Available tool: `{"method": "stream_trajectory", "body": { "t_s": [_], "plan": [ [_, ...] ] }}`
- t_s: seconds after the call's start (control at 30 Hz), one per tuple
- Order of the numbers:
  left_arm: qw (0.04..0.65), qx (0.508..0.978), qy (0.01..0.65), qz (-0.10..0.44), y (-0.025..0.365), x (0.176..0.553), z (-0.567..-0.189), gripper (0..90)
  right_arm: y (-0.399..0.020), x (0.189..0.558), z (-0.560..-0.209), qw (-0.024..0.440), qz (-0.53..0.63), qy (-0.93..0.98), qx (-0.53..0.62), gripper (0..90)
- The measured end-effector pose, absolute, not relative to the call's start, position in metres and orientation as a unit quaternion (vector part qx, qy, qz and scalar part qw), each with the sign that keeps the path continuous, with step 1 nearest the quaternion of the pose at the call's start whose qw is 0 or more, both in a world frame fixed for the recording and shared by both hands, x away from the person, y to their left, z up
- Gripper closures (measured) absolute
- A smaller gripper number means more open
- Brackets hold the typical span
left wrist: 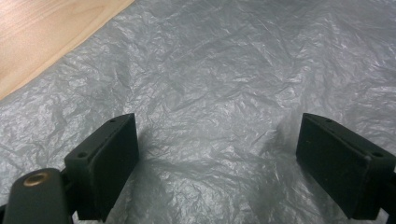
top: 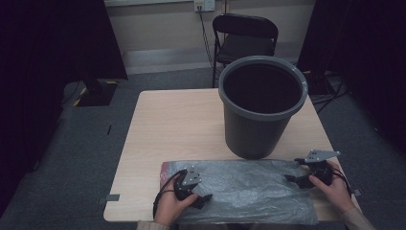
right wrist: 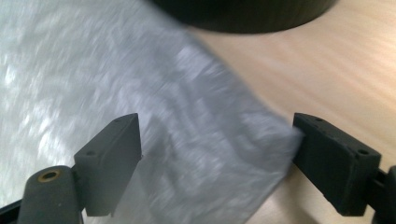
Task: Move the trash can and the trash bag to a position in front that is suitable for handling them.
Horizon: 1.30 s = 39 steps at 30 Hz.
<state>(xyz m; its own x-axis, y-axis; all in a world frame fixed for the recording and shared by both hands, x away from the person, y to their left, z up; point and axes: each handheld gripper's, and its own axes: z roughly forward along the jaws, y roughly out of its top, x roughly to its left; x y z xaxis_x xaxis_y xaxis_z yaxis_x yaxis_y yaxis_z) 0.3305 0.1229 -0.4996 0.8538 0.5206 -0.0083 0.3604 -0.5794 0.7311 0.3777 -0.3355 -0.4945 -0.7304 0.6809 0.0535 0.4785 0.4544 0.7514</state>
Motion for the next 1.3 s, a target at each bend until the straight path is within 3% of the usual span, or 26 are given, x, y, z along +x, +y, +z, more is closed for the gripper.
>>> {"method": "stream_trajectory", "body": {
  "t_s": [0.47, 0.8, 0.9, 0.93, 1.03, 1.17, 1.2, 1.3],
  "plan": [
    [0.385, 0.882, 0.250, 0.104, 0.123, 0.330, -0.500, 12.2, -0.308, 0.432, -0.474, 0.133, 0.424, 0.819, 0.362, 16.6],
    [0.386, 0.882, 0.250, 0.103, 0.123, 0.331, -0.500, 12.2, -0.278, 0.448, -0.466, 0.141, 0.425, 0.819, 0.358, 14.9],
    [0.385, 0.882, 0.250, 0.104, 0.123, 0.331, -0.500, 12.2, -0.272, 0.455, -0.466, 0.138, 0.428, 0.818, 0.358, 19.0],
    [0.386, 0.882, 0.250, 0.104, 0.123, 0.331, -0.500, 12.2, -0.273, 0.455, -0.465, 0.137, 0.426, 0.814, 0.370, 15.9],
    [0.386, 0.882, 0.250, 0.104, 0.123, 0.331, -0.500, 12.2, -0.278, 0.451, -0.464, 0.126, 0.423, 0.817, 0.370, 16.0],
    [0.384, 0.884, 0.247, 0.101, 0.122, 0.331, -0.500, 11.0, -0.288, 0.419, -0.462, 0.130, 0.406, 0.838, 0.341, 15.7],
    [0.383, 0.886, 0.244, 0.099, 0.122, 0.331, -0.500, 9.6, -0.295, 0.397, -0.465, 0.133, 0.382, 0.851, 0.336, 15.8],
    [0.377, 0.889, 0.242, 0.097, 0.121, 0.332, -0.499, 8.1, -0.300, 0.383, -0.472, 0.137, 0.365, 0.858, 0.335, 16.0]
  ]
}}
